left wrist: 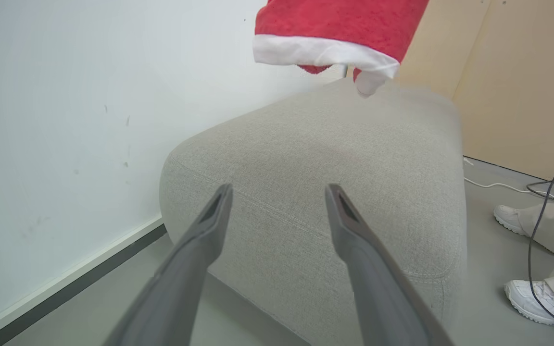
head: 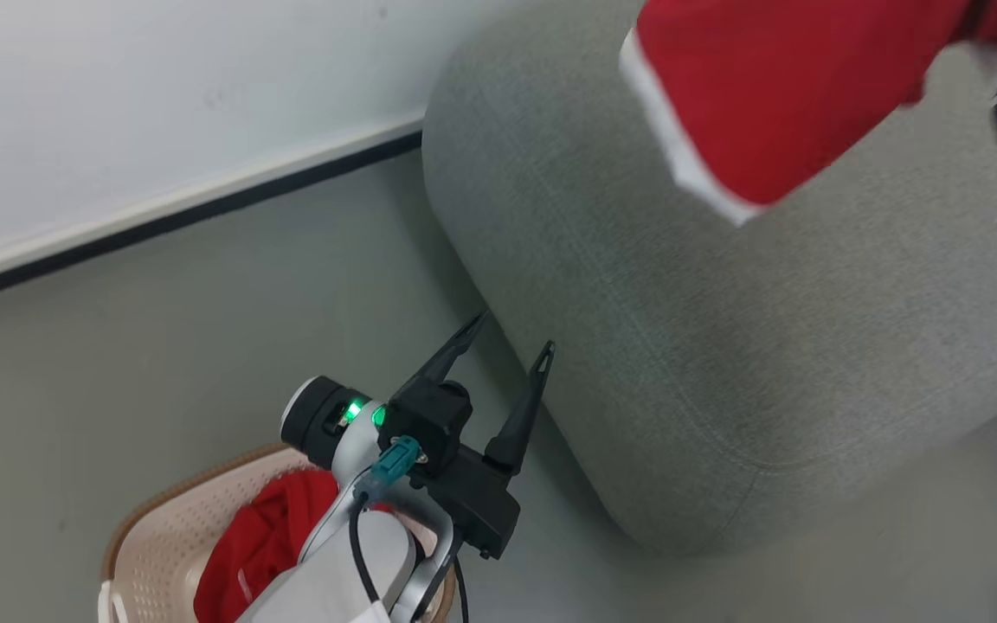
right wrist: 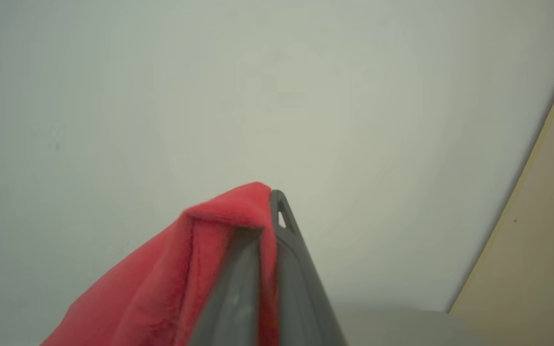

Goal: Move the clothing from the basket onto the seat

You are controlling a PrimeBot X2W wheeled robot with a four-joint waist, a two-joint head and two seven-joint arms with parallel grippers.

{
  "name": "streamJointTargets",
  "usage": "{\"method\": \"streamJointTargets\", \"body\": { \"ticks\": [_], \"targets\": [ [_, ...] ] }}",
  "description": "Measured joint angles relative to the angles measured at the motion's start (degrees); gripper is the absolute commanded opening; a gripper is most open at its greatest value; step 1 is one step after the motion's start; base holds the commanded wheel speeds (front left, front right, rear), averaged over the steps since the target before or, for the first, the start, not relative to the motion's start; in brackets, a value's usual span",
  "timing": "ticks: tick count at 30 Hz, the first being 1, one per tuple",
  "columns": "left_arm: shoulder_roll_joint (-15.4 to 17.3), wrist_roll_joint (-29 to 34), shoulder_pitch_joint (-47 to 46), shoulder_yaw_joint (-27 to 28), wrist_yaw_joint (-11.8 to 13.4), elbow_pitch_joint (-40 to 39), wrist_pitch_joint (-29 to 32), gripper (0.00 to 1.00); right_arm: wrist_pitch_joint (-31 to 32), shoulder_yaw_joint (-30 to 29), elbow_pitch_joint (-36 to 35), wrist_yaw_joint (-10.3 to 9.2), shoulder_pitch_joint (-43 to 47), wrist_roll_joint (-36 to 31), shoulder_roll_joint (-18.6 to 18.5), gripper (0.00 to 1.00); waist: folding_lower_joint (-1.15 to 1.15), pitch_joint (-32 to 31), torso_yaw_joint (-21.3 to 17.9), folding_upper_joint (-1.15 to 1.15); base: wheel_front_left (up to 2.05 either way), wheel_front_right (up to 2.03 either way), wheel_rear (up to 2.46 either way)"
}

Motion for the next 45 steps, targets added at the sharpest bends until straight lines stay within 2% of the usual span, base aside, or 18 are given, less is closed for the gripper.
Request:
{"method": "streamJointTargets", "body": {
  "ticks": [6, 15, 18, 27, 36, 38, 39, 45],
  "targets": [
    [1.0, 2.3, -1.8, -1.3, 0.0, -3.4, 1.6, 1.0, 0.0, -4.6, 5.6, 0.12, -7.6, 2.0, -2.6, 0.0, 0.0, 4.7, 2.4, 0.0, 0.0, 0.0, 0.0],
    [3.2, 5.7, -6.8, -1.8, 0.0, -8.9, 4.5, 1.0, 0.4, -7.9, 13.2, -0.13, -15.3, 2.6, -6.1, 0.0, 0.0, 13.1, 6.6, 0.01, 0.0, 0.0, 0.0],
    [4.1, 6.5, -8.2, -1.7, 0.0, -10.7, 5.6, 1.0, 0.4, -7.9, 14.6, -0.53, -16.8, 2.6, -6.1, 0.0, 0.0, 15.7, 7.5, 0.0, 0.0, 0.0, 0.0],
    [5.7, 8.5, -10.2, -1.6, 0.0, -12.1, 7.5, 1.0, -0.1, -7.4, 21.7, -2.09, -17.7, 2.5, -1.9, 0.0, 0.0, 23.1, 8.2, 0.01, 0.0, 0.0, 0.0],
    [6.5, 8.9, -10.7, -1.4, 0.0, -12.4, 8.1, 1.0, -0.2, -5.8, 27.3, -1.14, -13.3, 2.6, 3.2, 0.0, -0.01, 26.8, 7.8, 0.01, 0.0, 0.0, 0.0],
    [6.7, 8.9, -10.7, -1.2, 0.1, -12.3, 8.0, 1.0, -0.2, -5.9, 28.5, -1.13, -12.9, 2.7, 3.7, 0.49, 0.0, 26.9, 7.7, 0.01, 0.0, 0.0, 0.0],
    [6.9, 8.9, -10.7, -1.0, 0.1, -12.2, 8.0, 1.0, -0.2, -5.9, 28.8, -1.04, -12.9, 2.7, 3.9, 1.0, -0.01, 26.8, 7.6, 0.01, 0.0, 0.0, 0.0],
    [7.0, 8.4, -10.3, 0.7, 0.5, -11.1, 6.7, 1.0, -0.6, -5.9, 29.0, -0.11, -10.5, 2.7, 5.8, 1.0, -0.01, 25.5, 7.2, 0.0, 0.0, 0.0, 0.0]
  ]
}}
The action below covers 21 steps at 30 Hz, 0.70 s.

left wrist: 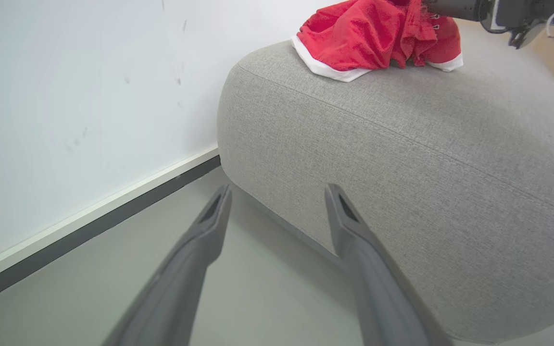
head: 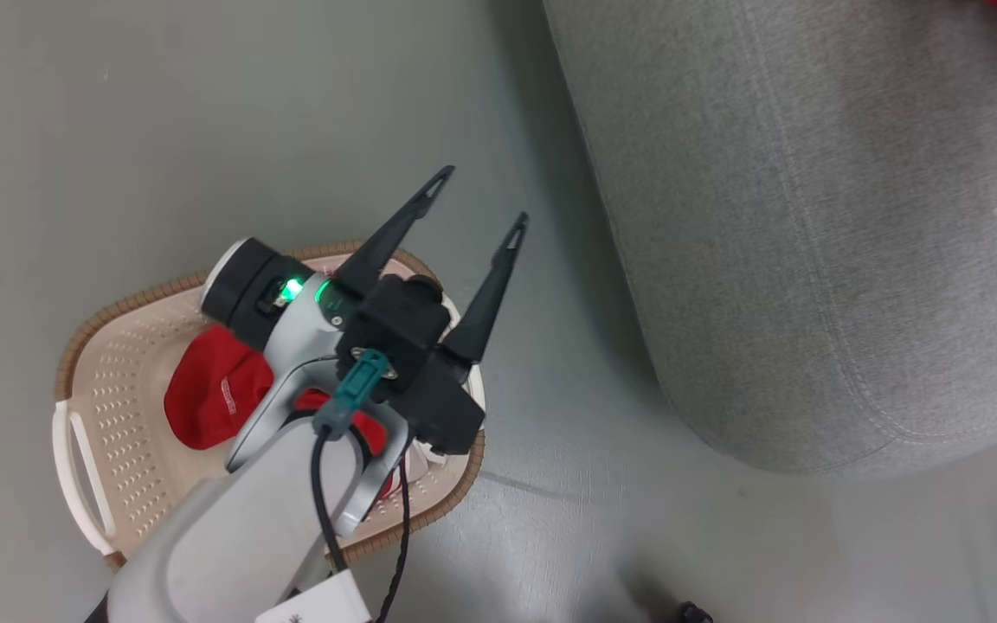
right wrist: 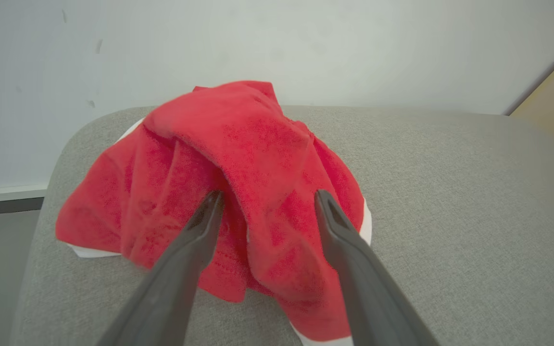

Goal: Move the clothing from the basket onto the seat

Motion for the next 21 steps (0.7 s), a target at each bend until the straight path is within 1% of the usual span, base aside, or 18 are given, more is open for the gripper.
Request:
{"method": "streamJointTargets", "body": {
  "ticks": [4, 10, 14, 18, 21],
  "targets": [
    [0.1, -0.6, 1.5, 1.3, 0.1, 1.2, -1.5, 1.0, 0.0, 0.2, -1.2, 0.52, 1.9, -0.1, 1.1, 1.0, 0.0, -1.6, -0.2, 0.0, 0.0, 0.0, 0.0],
    [-1.1, -2.4, 3.5, 3.1, 0.5, 3.4, -4.7, 1.0, 0.0, 0.8, -4.3, 0.78, 5.9, -1.1, 1.8, 1.0, -0.01, -5.3, -0.1, 0.0, 0.0, 0.0, 0.0],
    [-1.9, -3.6, 4.9, 4.6, 0.5, 4.5, -6.8, 1.0, 0.0, 1.0, -7.1, 1.0, 9.1, -1.5, 2.5, 1.0, -0.01, -8.2, 0.5, 0.0, 0.0, 0.0, 0.0],
    [-2.1, -4.3, 6.7, 6.8, 0.6, 5.7, -8.9, 1.0, 0.0, 1.3, -10.1, 1.0, 11.7, -1.9, 3.4, 1.0, -0.01, -11.3, 1.4, -0.02, 0.0, 0.0, 0.0],
    [-2.1, -5.1, 9.0, 8.9, 0.9, 6.4, -10.5, 1.0, 0.0, 0.7, -12.1, 0.92, 14.1, -1.9, 4.9, 1.0, -0.02, -13.6, 2.3, -0.02, 0.0, 0.0, 0.0]
  ]
}}
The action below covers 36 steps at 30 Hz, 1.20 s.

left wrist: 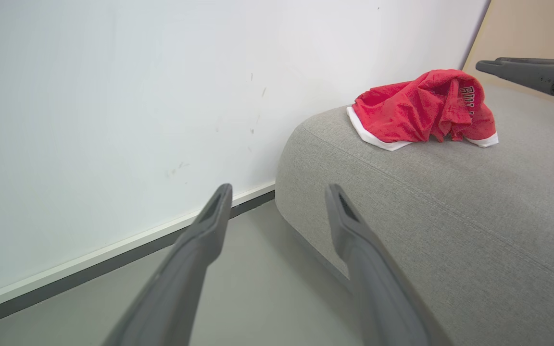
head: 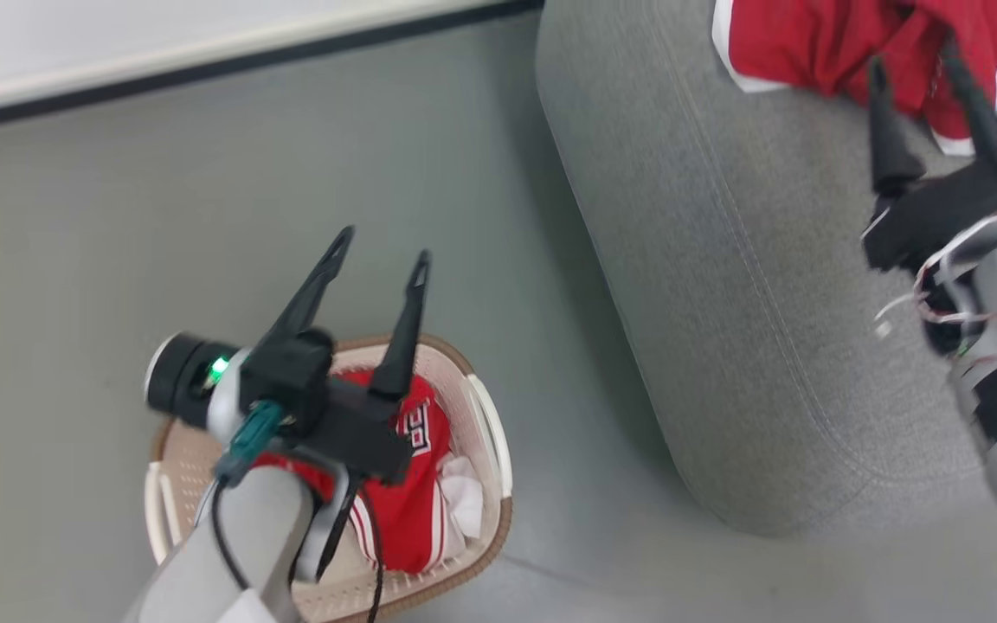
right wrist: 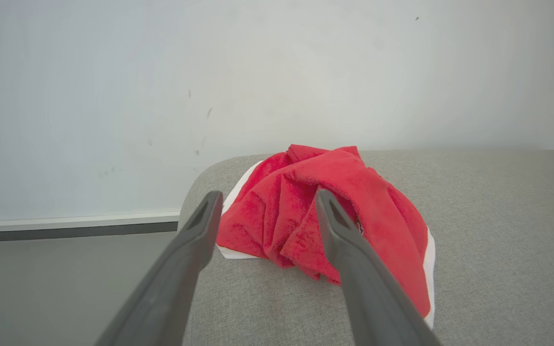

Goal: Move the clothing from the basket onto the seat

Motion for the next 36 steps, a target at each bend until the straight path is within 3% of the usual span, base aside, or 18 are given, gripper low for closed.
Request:
{"method": "streamJointTargets", "body": {
  "ticks": [9, 22, 36],
  "targets": [
    [1.2, -2.7, 9.2, 6.6, 0.2, 2.8, -1.9, 1.0, 0.0, -0.8, -5.1, -1.81, 10.0, 0.1, 3.4, 1.0, 0.0, -7.3, 3.1, 0.0, 0.0, 0.0, 0.0],
    [1.1, -3.7, 24.0, 17.6, 0.2, 5.5, -2.9, 1.0, 0.0, -1.2, -15.6, -6.59, 29.8, -1.5, 5.7, 1.0, 0.0, -18.2, 7.7, 0.0, 0.0, 0.0, 0.0],
    [-0.1, -2.9, 34.0, 22.1, 0.2, 0.5, -2.9, 1.0, 0.0, 0.2, -28.8, -8.51, 45.2, -3.0, 6.5, 1.0, 0.0, -27.5, 10.7, 0.0, 0.0, 0.0, 0.0]
  ]
}}
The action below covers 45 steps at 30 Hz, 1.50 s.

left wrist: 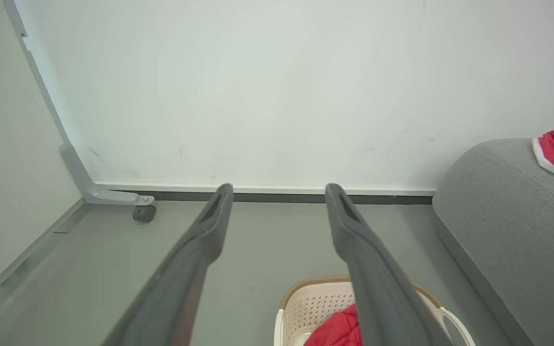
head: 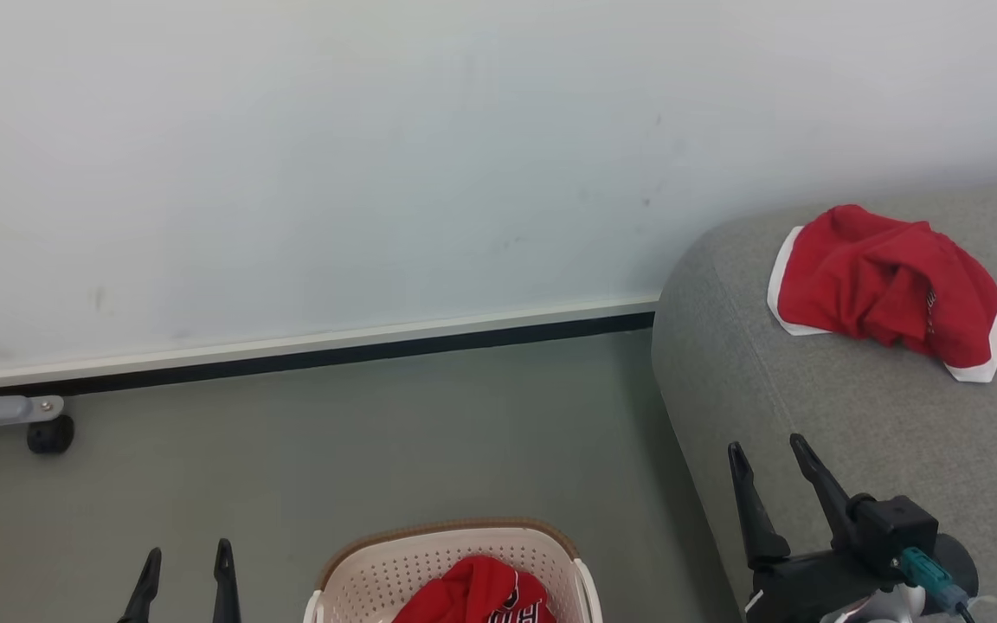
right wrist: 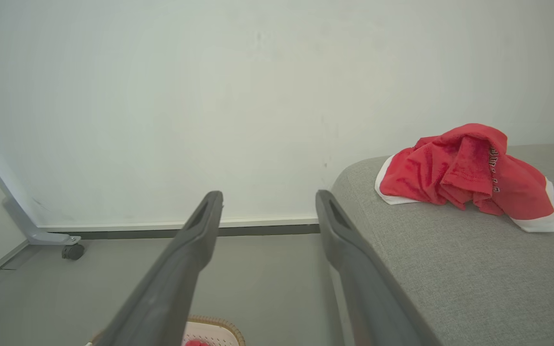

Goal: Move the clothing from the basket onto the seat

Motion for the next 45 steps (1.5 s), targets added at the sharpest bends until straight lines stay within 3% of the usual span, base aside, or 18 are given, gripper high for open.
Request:
{"method": "streamJointTargets", "body": {
  "ticks": [16, 26, 35, 45],
  "targets": [
    [-0.9, 1.7, 3.7, 2.3, 0.0, -5.3, 0.0, 1.0, 0.0, -1.5, -9.3, -1.08, 6.1, -0.8, -1.3, 1.0, 0.01, -0.5, 1.1, 0.01, 0.0, 0.0, 0.0],
    [-0.9, 3.4, 3.0, -0.1, -0.1, -5.9, 0.0, 1.0, 0.0, -4.2, -13.3, -1.58, 6.1, -1.2, -3.0, 1.0, 0.01, 2.7, 0.7, 0.01, 0.0, 0.0, 0.0],
    [-1.1, 6.4, -5.8, -5.8, -2.2, -3.9, 2.5, 1.0, 0.0, -6.7, -16.4, -2.02, 3.3, -2.1, -4.5, 1.0, 0.02, 8.7, 0.0, 0.02, 0.0, 0.0, 0.0],
    [-4.9, 8.3, -17.5, -10.2, -3.7, 4.3, 6.5, 1.0, 0.0, -8.0, -19.7, -1.91, -5.2, -3.3, -6.4, 1.0, 0.03, 17.4, -2.0, 0.03, 0.0, 0.0, 0.0]
  ]
}}
